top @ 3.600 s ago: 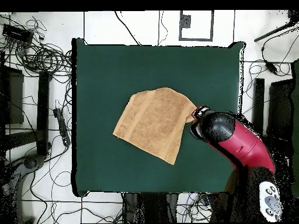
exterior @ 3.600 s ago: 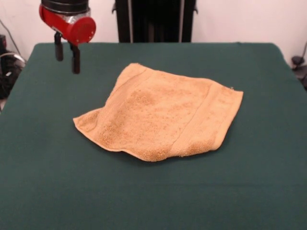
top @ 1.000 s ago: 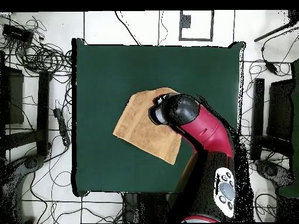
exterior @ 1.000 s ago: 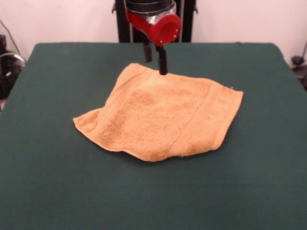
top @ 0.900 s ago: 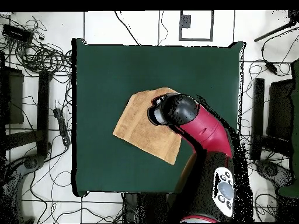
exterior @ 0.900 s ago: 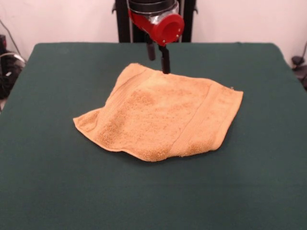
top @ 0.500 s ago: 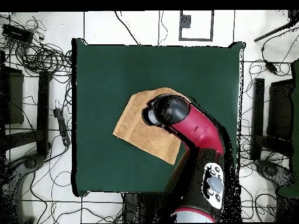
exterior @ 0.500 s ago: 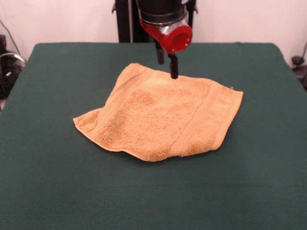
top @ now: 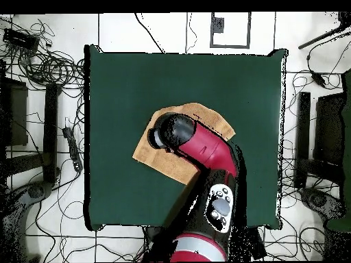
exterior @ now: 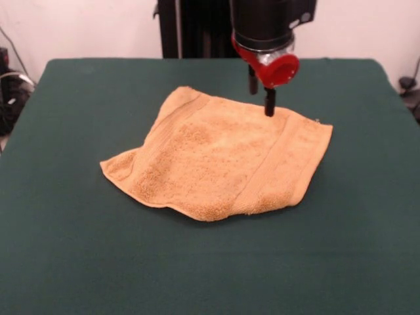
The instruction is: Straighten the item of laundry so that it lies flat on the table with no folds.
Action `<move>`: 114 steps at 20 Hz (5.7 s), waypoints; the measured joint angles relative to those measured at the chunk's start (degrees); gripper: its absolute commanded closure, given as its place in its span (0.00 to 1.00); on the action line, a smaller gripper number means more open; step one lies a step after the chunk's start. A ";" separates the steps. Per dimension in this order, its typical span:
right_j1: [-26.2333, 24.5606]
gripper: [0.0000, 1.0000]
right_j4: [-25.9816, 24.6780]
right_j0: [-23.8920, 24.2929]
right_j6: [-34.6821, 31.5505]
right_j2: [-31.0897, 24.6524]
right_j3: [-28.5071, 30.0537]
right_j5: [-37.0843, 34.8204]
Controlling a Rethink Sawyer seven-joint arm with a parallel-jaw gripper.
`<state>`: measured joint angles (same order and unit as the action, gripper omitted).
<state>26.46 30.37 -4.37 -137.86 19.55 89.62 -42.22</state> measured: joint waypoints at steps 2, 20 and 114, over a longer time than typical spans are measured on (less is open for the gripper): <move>-0.13 0.00 0.01 -0.57 -0.93 0.12 -0.04 0.00; -3.17 0.00 0.50 -2.09 -4.59 0.37 -0.49 11.94; -1.30 0.00 10.91 -0.26 -4.59 -6.85 4.45 14.99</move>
<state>25.16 41.28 -4.63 -142.44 12.70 94.07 -27.23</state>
